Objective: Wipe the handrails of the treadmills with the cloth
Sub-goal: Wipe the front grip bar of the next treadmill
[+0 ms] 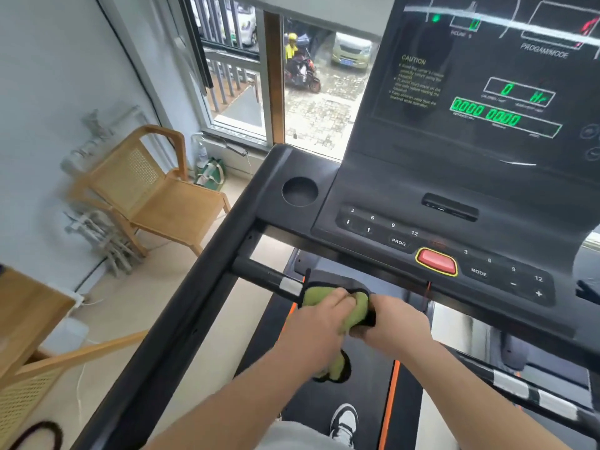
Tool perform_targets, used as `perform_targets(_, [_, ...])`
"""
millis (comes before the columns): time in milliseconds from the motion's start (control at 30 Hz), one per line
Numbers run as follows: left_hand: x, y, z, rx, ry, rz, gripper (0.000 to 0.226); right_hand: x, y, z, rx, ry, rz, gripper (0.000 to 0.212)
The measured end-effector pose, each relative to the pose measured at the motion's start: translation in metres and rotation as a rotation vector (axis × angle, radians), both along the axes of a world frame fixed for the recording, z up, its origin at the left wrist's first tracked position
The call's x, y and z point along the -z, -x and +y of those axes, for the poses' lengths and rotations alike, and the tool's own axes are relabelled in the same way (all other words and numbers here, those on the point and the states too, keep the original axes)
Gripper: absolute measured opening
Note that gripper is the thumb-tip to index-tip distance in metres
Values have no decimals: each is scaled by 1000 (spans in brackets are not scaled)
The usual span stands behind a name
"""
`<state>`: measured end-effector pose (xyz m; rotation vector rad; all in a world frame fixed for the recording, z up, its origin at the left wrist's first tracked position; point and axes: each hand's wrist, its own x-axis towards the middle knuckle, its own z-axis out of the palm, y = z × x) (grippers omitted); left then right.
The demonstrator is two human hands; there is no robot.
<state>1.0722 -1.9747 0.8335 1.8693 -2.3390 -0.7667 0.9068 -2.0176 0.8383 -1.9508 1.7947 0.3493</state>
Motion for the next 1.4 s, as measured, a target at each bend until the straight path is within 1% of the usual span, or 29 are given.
perform_targets(33, [0, -22, -4, -44, 18, -48, 58, 0, -1, 1, -1, 5, 1, 28])
perform_targets(100, [-1, -73, -20, -222, -2, -130, 51, 0, -6, 2, -37, 13, 25, 25])
perform_targets(167, [-5, -109, -31, -390, 26, -137, 43, 2, -11, 3, -101, 34, 57, 24])
perform_targets(200, [-5, -110, -34, -445, 38, -114, 39, 3, -13, 4, -118, 45, 72, 24])
perform_targets(267, [-7, -78, -31, -519, 22, -32, 31, 4, -15, 6, -125, 47, 95, 24])
perform_targets(300, [-7, -56, -26, -503, 30, -8, 30, 4, -16, 6, -122, 47, 100, 24])
perform_targets(333, [-5, -31, -20, -436, 26, 6, 33, 3, -17, 6, -112, 50, 101, 24])
perform_targets(433, [4, 21, 2, -168, -60, 117, 55, 2, -14, 3, -122, 30, 125, 21])
perform_targets(467, [7, 24, 6, -108, -86, 109, 62, 1, -12, 2, -128, 23, 130, 21])
perform_targets(533, [8, 5, 2, -48, -65, 26, 65, 2, -8, 2, -114, 34, 107, 24])
perform_targets(600, [5, -37, -11, -114, 2, -61, 61, 1, -8, 2, -88, 38, 83, 30])
perform_targets(700, [-6, -100, -27, -312, 13, -125, 47, 0, -9, -2, -80, 13, 91, 29])
perform_targets(767, [-7, -102, -29, -340, 23, -128, 43, -1, -11, -4, -77, 6, 88, 30])
perform_targets(833, [-6, -77, -26, -387, 21, -97, 46, -2, -13, -5, -85, -16, 97, 31])
perform_targets(900, [2, -42, -17, -325, 9, -45, 53, -2, -14, -6, -83, -35, 101, 33])
perform_targets(1000, [12, 2, 2, -57, -69, 9, 78, -4, -13, -8, -103, -28, 119, 35])
perform_targets(1067, [15, 4, 7, 31, -30, -24, 86, -5, -13, -8, -102, -27, 114, 37])
perform_targets(1100, [11, -7, 4, 29, 15, -50, 84, -6, -14, -8, -94, -26, 114, 38])
perform_targets(1133, [8, -25, -1, -8, 42, -87, 78, -6, -15, -7, -81, -25, 111, 37])
perform_targets(1200, [4, -69, -16, -182, 49, -124, 59, -6, -15, -8, -58, -37, 108, 32])
perform_targets(1233, [4, -89, -21, -257, 59, -142, 53, -6, -15, -9, -55, -48, 109, 31])
perform_targets(1300, [6, -106, -25, -274, 77, -209, 58, -6, -15, -10, -56, -62, 111, 30])
perform_targets(1400, [10, -68, -21, -314, 27, -131, 62, -4, -16, -11, -58, -63, 118, 31])
